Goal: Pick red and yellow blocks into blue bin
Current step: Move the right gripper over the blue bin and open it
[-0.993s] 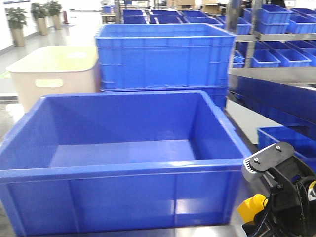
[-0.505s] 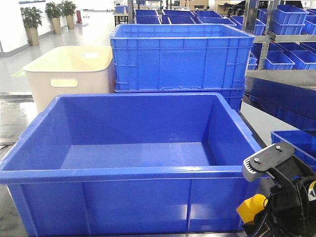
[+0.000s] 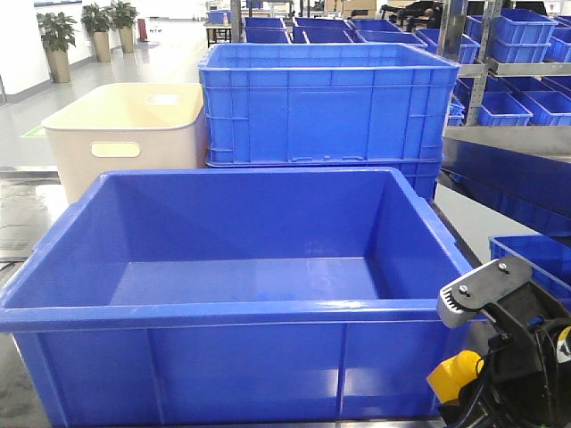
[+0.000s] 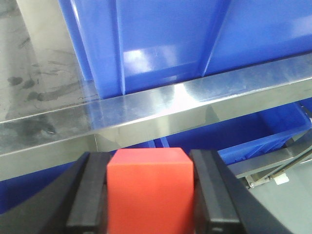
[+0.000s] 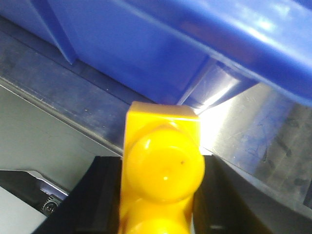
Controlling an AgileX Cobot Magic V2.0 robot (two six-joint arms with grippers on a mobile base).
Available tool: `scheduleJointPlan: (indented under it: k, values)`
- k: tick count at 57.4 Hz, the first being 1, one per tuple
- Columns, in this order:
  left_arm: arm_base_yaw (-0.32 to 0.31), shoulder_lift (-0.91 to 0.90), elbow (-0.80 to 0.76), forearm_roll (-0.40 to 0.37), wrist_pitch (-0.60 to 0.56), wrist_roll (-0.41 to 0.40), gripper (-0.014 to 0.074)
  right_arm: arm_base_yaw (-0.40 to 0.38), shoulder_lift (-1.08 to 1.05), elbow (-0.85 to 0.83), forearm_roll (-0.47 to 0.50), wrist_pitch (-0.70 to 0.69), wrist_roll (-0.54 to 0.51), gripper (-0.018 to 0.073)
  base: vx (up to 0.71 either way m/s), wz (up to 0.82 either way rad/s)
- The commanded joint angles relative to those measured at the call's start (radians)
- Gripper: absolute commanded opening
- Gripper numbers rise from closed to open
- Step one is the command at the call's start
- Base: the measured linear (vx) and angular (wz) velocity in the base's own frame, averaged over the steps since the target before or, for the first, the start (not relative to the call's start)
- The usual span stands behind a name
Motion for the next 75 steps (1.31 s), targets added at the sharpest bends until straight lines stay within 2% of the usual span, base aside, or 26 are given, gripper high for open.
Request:
scheduleJointPlan:
  k: [1, 13, 20, 27, 32, 39, 53, 59, 69, 75]
  values:
    - [-0.002, 0.002, -0.027, -0.011, -0.067, 0.001, 0.0203, 0.001, -0.027, -0.029, 0.005, -0.057, -0.001, 0.0294, 0.00, 0.00]
    - [-0.002, 0.002, -0.027, -0.011, -0.067, 0.001, 0.0203, 0.001, -0.028, -0.032, 0.029, -0.020, -0.002, 0.0294, 0.00, 0.00]
    - [-0.002, 0.002, -0.027, -0.011, -0.068, 0.001, 0.0203, 0.001, -0.034, -0.090, 0.073, 0.123, -0.012, 0.0294, 0.00, 0.00]
    - [-0.002, 0.002, -0.027, -0.011, -0.067, 0.001, 0.0203, 0.001, -0.048, -0.187, 0.137, 0.206, -0.076, 0.0294, 0.00, 0.00]
    - [-0.002, 0.002, -0.027, -0.011, -0.067, 0.001, 0.0203, 0.001, -0.054, -0.261, 0.181, 0.205, -0.124, 0.0294, 0.00, 0.00]
    - [-0.002, 0.002, -0.027, -0.011, -0.067, 0.001, 0.0203, 0.001, -0.050, -0.336, 0.226, 0.103, -0.173, 0.0294, 0.00, 0.00]
    - [-0.002, 0.002, -0.027, -0.011, -0.067, 0.001, 0.0203, 0.001, 0.046, -0.375, 0.235, -0.233, -0.159, 0.0294, 0.00, 0.00]
    - [-0.002, 0.002, -0.027, -0.011, -0.067, 0.001, 0.0203, 0.001, 0.106, -0.375, 0.248, -0.320, -0.159, 0.0294, 0.00, 0.00]
    - [-0.002, 0.002, -0.027, -0.011, -0.067, 0.001, 0.0203, 0.001, 0.203, -0.375, 0.260, -0.379, -0.174, 0.0315, 0.00, 0.00]
    - [-0.002, 0.002, -0.027, -0.011, -0.067, 0.001, 0.0203, 0.001, 0.248, -0.375, 0.260, -0.382, -0.177, 0.0388, 0.00, 0.00]
